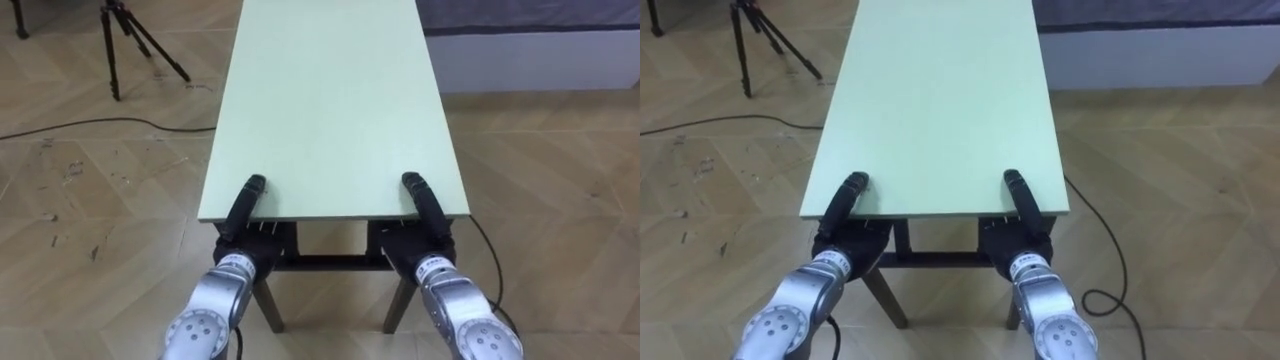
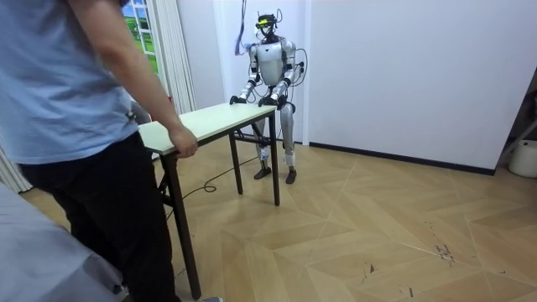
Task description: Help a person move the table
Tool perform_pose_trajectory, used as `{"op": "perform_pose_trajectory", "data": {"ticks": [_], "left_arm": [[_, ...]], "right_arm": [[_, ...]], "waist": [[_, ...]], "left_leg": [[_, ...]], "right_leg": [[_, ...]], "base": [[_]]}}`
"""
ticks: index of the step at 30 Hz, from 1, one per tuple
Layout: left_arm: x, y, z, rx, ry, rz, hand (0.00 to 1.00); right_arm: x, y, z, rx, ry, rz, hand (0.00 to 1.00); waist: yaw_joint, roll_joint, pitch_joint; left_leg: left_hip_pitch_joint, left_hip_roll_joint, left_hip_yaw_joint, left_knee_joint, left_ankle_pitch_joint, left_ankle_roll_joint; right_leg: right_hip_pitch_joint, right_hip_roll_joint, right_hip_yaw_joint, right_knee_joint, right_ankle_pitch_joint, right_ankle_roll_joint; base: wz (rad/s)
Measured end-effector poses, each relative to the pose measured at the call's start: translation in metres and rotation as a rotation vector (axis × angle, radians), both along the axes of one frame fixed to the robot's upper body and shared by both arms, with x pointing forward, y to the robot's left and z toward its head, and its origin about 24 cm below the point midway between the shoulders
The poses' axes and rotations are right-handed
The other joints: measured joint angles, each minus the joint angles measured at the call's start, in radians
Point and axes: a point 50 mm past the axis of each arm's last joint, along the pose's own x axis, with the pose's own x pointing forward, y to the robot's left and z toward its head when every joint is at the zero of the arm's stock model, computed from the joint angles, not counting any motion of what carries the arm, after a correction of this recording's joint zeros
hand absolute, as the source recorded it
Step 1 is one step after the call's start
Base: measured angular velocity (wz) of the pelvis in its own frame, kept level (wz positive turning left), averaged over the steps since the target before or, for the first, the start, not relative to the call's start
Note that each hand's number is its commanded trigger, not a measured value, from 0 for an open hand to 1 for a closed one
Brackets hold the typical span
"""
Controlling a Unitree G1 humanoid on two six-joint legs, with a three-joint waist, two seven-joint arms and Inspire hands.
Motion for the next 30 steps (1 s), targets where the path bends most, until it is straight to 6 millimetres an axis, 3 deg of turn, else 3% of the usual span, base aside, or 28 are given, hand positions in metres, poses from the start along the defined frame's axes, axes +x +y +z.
{"op": "perform_pose_trajectory", "data": {"ticks": [30], "left_arm": [[0.0006, -0.0021, 0.0013, 0.004, -0.035, -0.014, 1.0]], "right_arm": [[0.0007, -0.0015, 0.0002, -0.011, -0.003, -0.013, 1.0]], "waist": [[0.003, 0.0, -0.0003]], "left_leg": [[0.008, 0.0, 0.003, -0.006, 0.0, 0.0]], "right_leg": [[0.001, 0.001, 0.001, 0.0, 0.0, 0.0]], "base": [[0.0]]}}
